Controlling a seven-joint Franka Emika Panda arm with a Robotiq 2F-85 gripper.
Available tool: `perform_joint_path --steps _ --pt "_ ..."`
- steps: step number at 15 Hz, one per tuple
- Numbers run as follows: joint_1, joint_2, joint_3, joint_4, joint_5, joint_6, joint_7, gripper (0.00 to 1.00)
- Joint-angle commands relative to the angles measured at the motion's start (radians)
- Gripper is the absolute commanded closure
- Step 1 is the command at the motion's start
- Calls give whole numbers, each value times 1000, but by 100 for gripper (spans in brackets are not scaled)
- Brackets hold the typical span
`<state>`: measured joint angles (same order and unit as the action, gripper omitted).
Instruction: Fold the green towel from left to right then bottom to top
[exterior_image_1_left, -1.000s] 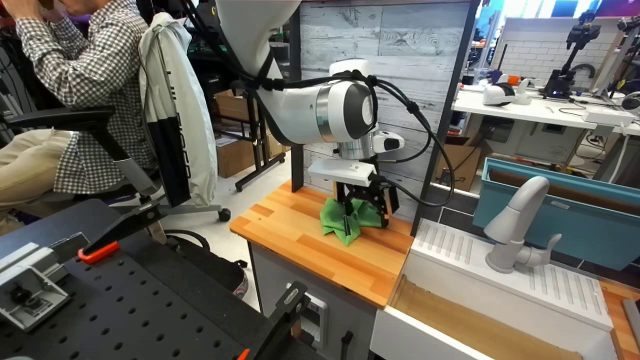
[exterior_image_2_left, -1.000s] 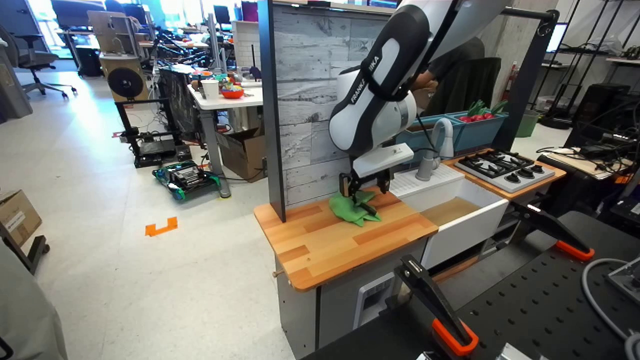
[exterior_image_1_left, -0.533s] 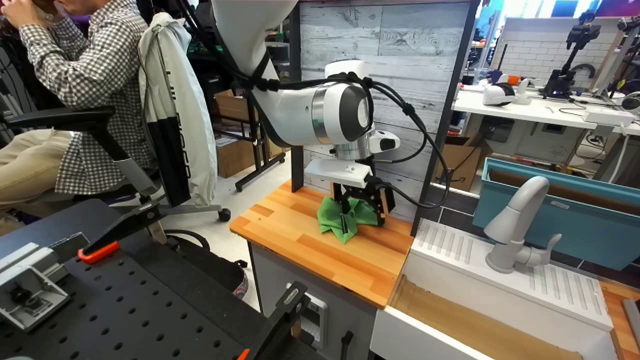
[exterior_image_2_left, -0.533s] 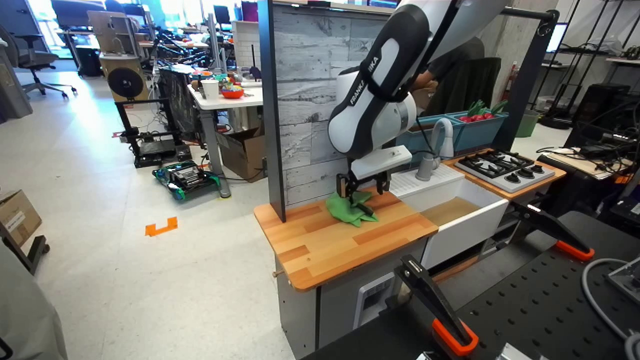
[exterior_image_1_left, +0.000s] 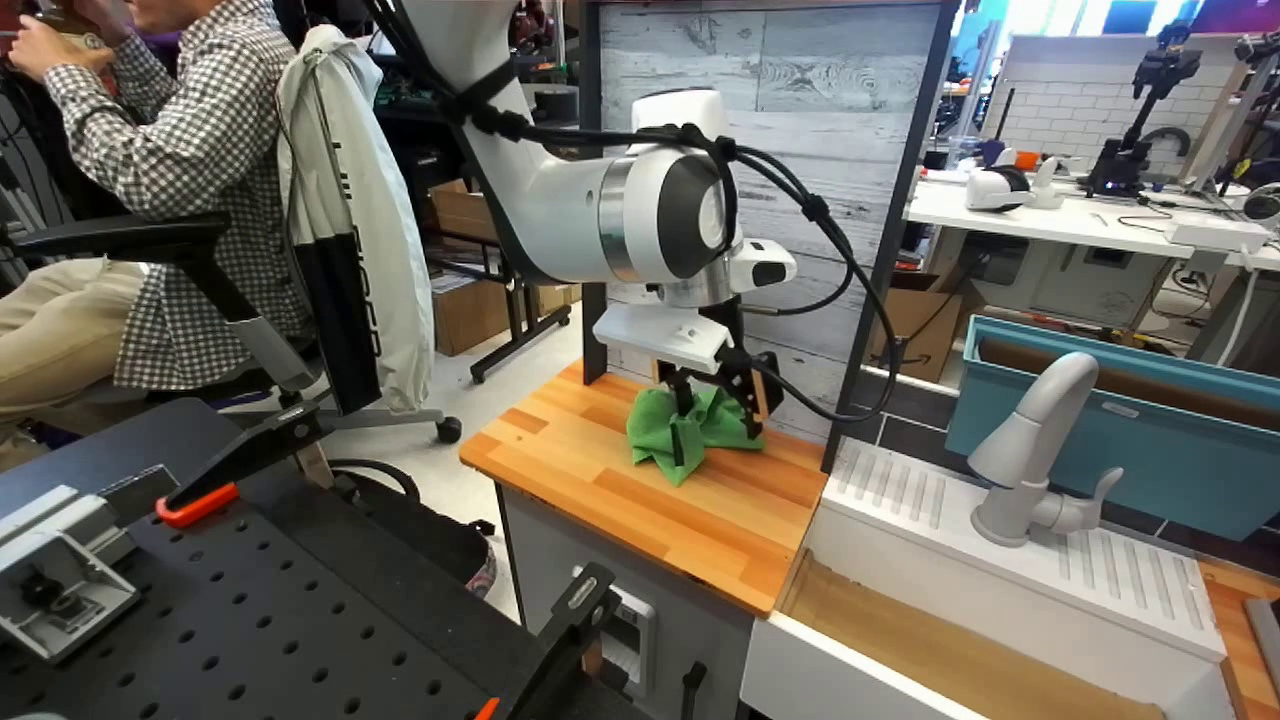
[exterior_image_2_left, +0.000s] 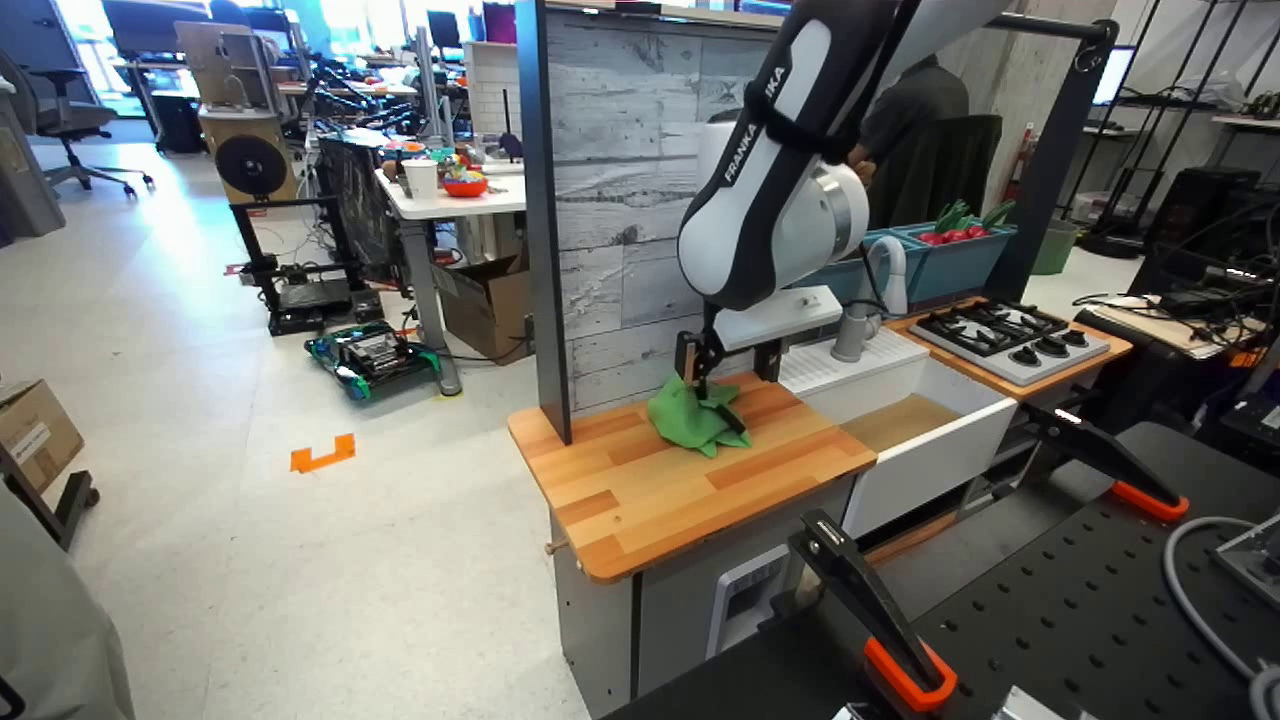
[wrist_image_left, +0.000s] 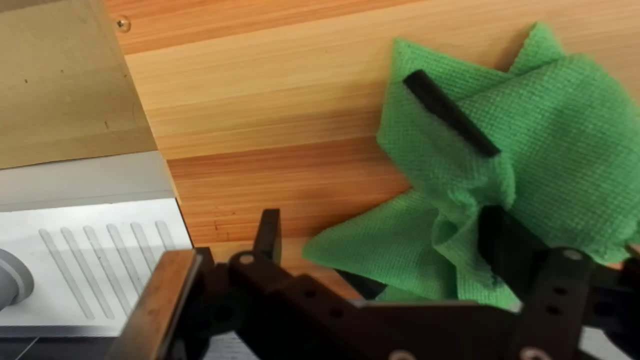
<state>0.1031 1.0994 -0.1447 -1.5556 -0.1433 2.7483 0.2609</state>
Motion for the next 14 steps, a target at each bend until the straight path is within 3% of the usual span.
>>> perform_joint_path --steps 1,9,10,14 --pt "18 -139 -11 -169 36 81 0 0" --pt "33 -355 -17 -384 54 151 -11 0" --pt "22 -277 -12 -288 55 128 -18 0" --pt "24 -330 -12 -347 53 128 -17 0"
